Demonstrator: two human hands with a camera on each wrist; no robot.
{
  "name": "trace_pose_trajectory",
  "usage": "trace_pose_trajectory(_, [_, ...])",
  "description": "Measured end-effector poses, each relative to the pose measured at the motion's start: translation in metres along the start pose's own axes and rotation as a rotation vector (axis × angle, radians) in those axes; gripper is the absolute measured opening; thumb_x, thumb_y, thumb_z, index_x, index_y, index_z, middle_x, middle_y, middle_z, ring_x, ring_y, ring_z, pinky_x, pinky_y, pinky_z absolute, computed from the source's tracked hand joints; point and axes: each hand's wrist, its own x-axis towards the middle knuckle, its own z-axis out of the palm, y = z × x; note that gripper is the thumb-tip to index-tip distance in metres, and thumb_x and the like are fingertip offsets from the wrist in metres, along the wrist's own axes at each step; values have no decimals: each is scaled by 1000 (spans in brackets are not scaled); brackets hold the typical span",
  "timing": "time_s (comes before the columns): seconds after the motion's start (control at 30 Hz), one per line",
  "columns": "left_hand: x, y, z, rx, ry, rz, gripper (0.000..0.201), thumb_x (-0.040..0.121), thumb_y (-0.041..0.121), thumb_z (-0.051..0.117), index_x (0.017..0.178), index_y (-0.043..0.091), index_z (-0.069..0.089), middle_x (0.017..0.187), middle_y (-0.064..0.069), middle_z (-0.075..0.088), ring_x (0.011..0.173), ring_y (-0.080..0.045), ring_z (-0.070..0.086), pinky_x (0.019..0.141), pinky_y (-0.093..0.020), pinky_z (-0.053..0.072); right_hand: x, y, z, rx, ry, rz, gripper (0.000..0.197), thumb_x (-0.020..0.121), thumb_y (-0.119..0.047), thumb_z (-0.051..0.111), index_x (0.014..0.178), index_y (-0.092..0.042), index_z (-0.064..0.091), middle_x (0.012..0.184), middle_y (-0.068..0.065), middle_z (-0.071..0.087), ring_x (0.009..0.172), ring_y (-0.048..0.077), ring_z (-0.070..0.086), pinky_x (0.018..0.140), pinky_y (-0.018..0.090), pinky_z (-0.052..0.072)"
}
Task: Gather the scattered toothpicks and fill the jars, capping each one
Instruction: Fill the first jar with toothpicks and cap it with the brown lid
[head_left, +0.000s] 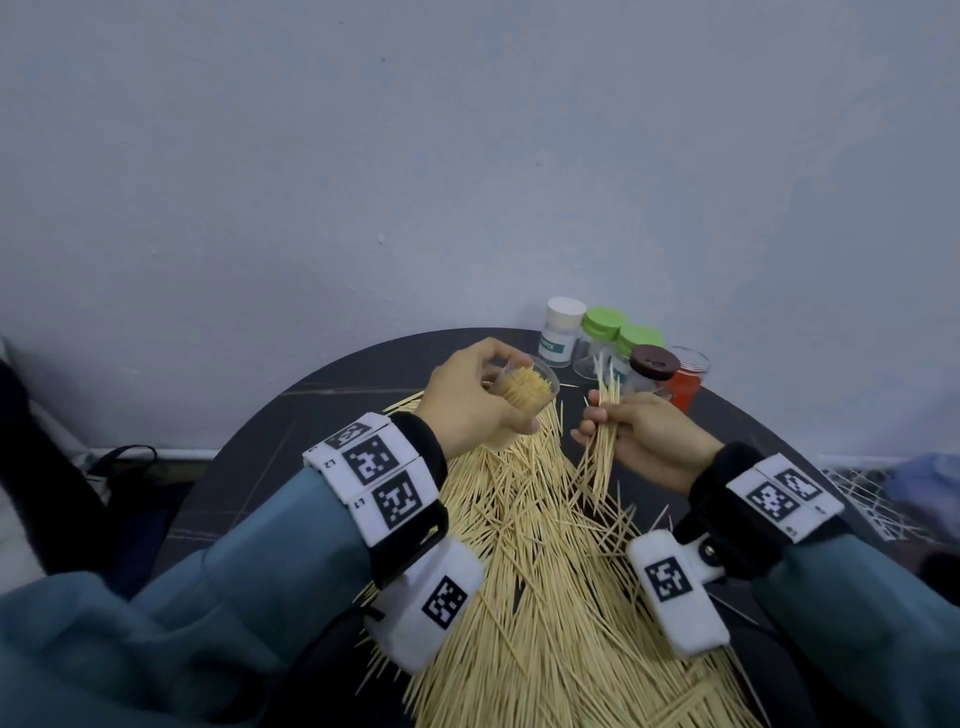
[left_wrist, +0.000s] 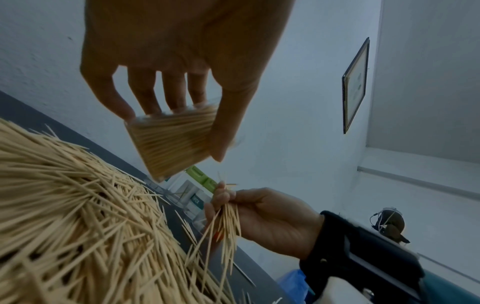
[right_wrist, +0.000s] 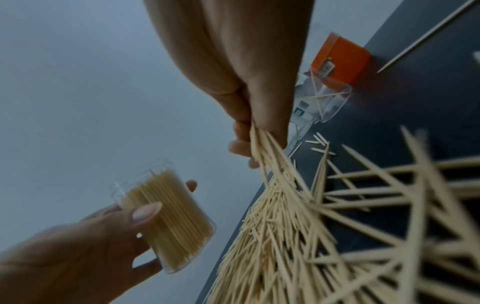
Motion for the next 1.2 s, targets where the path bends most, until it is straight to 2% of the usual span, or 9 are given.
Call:
trace_pose_trajectory(0.2, [-1,-3,4,36,-57,0,59,63,1,82,113,22,58,113,-1,62,105,-18,57,78,-30,50,1,-7,7,104,21,-179,27,98,2,20,85,-11,39,65,0,33,52,9,35,47,17,39])
trace_pose_trajectory(0.37, [-6,-3,6,56,-116,23,58,65,1,80,115,21,58,94,12,55,87,-2,53,60,-15,38,-4,-24,20,210,-30,-343,28,98,4,20,84,-10,40,58,-3,37,45,5,37,44,16,37])
trace_pose_trajectory(0.53, [-9,0,10,94,-189,33,55,65,4,81,110,24,59,90,11,54,86,-7,53,66,-19,41,-17,-37,30,265,-54,-465,24,100,-1,23,87,-12,40,60,-3,38,45,5,38,48,17,37])
trace_pose_trajectory(0.7, [-13,1,17,98,-255,46,52,64,8,83,102,32,56,98,6,60,96,-11,58,75,-20,44,-20,-22,39,220,-75,-466,26,100,-1,21,86,-12,40,62,-1,36,47,5,38,50,16,36])
trace_pose_trajectory(0.87, [-15,4,18,-7,-240,38,49,71,8,79,114,10,56,106,-13,68,100,-23,63,89,-30,49,-23,-8,43,-33,-112,-491,23,101,-8,25,87,-15,43,66,-1,41,55,7,47,53,20,45])
trace_pose_trajectory(0.93, [-15,6,16,-57,-215,28,49,75,8,76,119,8,55,109,-14,68,100,-24,64,90,-32,50,-25,-12,40,-129,-111,-514,23,101,-10,28,88,-14,46,67,-1,50,63,9,55,60,21,52])
trace_pose_trajectory(1.03, [-14,7,15,-106,-181,29,48,77,9,74,121,8,55,109,-16,68,104,-26,64,91,-33,50,-26,-9,33,-238,-114,-524,24,100,-13,31,90,-14,53,81,0,67,82,15,64,86,32,51])
trace_pose_trajectory(1.13, [-14,7,16,-101,-186,21,48,76,7,74,121,5,54,109,-16,68,102,-27,65,93,-36,49,-26,1,33,-360,-122,-477,29,100,-18,33,95,-18,62,112,1,66,108,25,61,101,42,44])
trace_pose_trajectory(1.2, [-15,6,17,-100,-202,16,47,77,5,73,120,3,54,111,-13,68,95,-21,66,89,-30,51,-26,3,33,-365,-146,-433,28,99,-18,35,98,-16,62,118,1,64,111,26,60,103,44,43])
